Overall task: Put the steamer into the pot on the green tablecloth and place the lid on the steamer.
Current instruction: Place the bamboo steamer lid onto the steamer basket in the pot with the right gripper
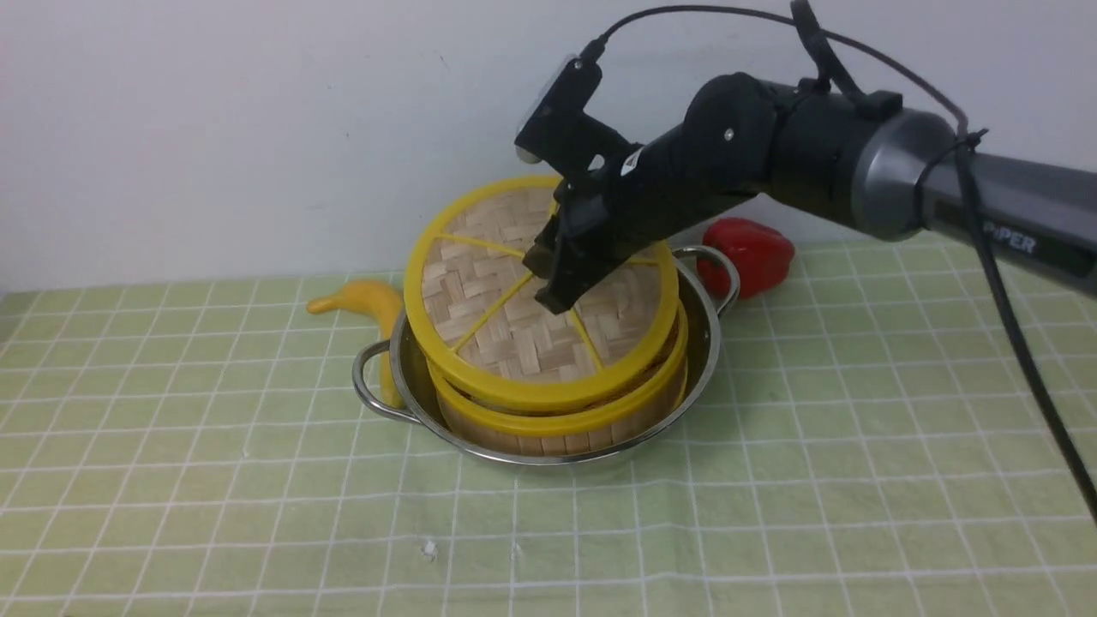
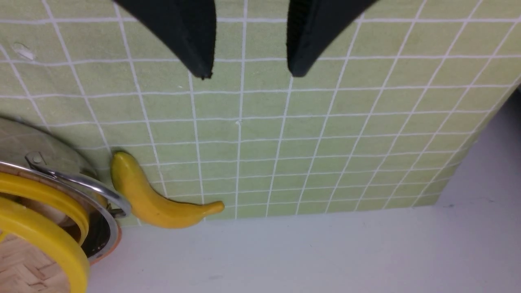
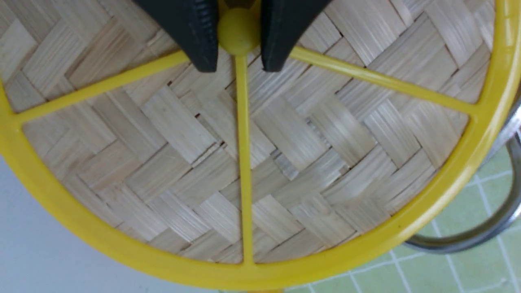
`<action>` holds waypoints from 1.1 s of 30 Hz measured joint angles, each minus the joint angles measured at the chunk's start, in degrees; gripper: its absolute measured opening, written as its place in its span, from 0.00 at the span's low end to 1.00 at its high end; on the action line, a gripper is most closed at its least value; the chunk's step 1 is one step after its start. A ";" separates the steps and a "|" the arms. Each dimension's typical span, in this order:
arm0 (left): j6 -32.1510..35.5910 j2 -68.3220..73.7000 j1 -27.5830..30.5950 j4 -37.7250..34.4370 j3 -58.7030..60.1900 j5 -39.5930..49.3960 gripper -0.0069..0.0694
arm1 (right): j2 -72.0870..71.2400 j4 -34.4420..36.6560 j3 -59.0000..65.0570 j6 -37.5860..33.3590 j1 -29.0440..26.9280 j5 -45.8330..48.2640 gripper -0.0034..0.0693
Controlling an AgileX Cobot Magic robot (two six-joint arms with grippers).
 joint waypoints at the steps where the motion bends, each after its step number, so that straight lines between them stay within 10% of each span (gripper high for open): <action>1: 0.00 0.00 0.00 0.00 0.00 0.00 0.41 | -1.46 0.33 0.00 0.17 0.00 0.68 0.25; 33: 0.00 0.00 0.00 0.00 0.00 0.00 0.41 | 2.72 -1.18 -0.02 0.02 0.00 0.93 0.25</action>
